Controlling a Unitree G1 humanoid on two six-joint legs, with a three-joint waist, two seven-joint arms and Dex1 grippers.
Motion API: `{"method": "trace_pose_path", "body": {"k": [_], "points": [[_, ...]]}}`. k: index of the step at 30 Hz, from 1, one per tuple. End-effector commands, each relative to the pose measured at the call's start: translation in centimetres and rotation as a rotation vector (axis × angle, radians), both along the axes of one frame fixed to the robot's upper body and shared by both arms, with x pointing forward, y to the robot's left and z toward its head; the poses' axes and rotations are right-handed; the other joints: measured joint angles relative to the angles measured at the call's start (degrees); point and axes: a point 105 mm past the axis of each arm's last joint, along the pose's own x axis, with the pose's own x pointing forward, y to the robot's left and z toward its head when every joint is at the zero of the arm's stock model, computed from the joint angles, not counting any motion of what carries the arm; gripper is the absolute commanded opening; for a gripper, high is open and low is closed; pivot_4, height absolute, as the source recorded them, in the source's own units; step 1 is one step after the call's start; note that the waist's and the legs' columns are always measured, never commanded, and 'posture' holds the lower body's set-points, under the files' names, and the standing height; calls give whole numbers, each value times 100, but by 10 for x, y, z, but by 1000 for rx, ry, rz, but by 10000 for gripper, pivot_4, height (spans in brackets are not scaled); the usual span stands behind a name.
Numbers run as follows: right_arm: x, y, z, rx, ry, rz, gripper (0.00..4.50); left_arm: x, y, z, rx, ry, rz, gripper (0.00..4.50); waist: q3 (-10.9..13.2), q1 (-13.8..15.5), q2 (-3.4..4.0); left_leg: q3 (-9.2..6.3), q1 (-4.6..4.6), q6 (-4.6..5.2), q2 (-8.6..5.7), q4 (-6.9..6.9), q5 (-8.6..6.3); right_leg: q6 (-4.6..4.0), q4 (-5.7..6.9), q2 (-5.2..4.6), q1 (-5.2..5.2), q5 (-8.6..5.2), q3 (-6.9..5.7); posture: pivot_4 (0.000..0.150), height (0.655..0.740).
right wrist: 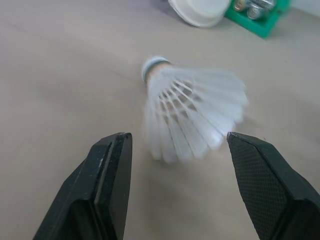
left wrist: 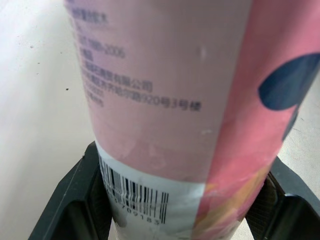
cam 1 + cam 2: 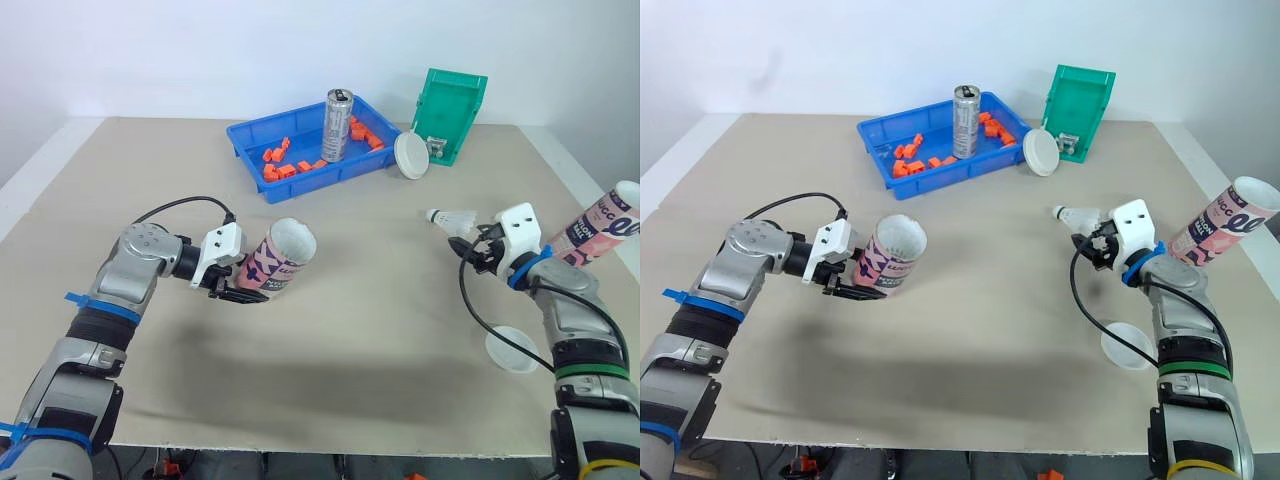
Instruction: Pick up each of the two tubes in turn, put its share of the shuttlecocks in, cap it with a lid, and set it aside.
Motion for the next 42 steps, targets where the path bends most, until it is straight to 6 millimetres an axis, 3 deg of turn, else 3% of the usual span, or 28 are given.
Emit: {"method": "trace_pose_path", "body": {"k": [1,6,7,9,14,18,21,23,26,30,34,38,42], "points": [[7,10,12,-6,-35,52,32869,-1,1,4,5,-22,1,29812,0,-5,0,0,0,0,0,-1,0,0,0,0,0,0,1,1500,7400],[18,18,13,-10,-29,67,32869,-1,3,4,5,-23,9,29812,1,-14,1,0,-1,0,-1,-1,0,-2,0,-1,-1,0,1,1500,7400],[21,18,13,-9,-30,63,30696,-2,3,4,6,-24,9,29812,1,-22,1,1,-1,0,-1,-1,0,-2,0,-1,-1,1,1,1500,7400],[25,20,14,-3,-32,64,23715,-2,3,5,6,-25,10,29812,1,-27,1,1,0,0,-1,-1,0,-2,0,-1,-1,1,1,1500,7400],[24,26,15,9,-38,109,1081,-2,3,5,4,-28,12,29812,1,-30,1,0,-2,0,-1,-2,0,-29,0,-1,0,16,1,1500,7400],[18,24,22,-18,-71,135,1081,-4,3,4,4,-26,11,29812,1,-30,1,-1,-2,0,-2,-2,0,-30,-1,-2,-1,16,2,1500,7400],[11,33,52,-67,-160,191,1081,-5,2,4,4,-23,10,29812,3,-28,5,-1,-2,0,-2,-2,0,-29,0,-2,-1,16,2,1500,7400],[-3,64,82,-111,-234,350,1081,-5,2,3,5,-20,8,29812,10,-30,17,1,-4,0,-2,-2,0,-28,0,-2,-3,15,3,1500,7400],[-58,140,115,-266,-289,791,1081,-5,1,2,6,-17,3,29812,30,-51,62,-1,-5,0,-1,-2,0,-4,1,0,-7,1,3,1500,7400],[-96,182,137,-383,-328,1056,1081,-4,-1,2,4,-15,-3,29812,31,-74,58,-14,0,0,9,-7,0,-1,2,12,-1,-5,-9,1500,7400],[-114,203,136,-517,-319,1226,1081,-5,-5,1,-2,-15,-11,29812,33,-62,53,-13,-3,-1,6,6,0,2,0,3,3,-2,-12,1500,7400],[-112,213,129,-640,-313,1290,1081,-6,-6,1,-6,-16,-12,29812,34,-62,52,-4,-4,-1,2,6,0,2,-1,-5,-2,-2,-11,1500,7400],[-107,235,132,-700,-354,1330,1081,-6,-5,1,-10,-15,-8,29812,34,-76,53,-3,-4,-1,4,4,0,-1,1,-4,-5,-2,-11,1500,7400]]}}
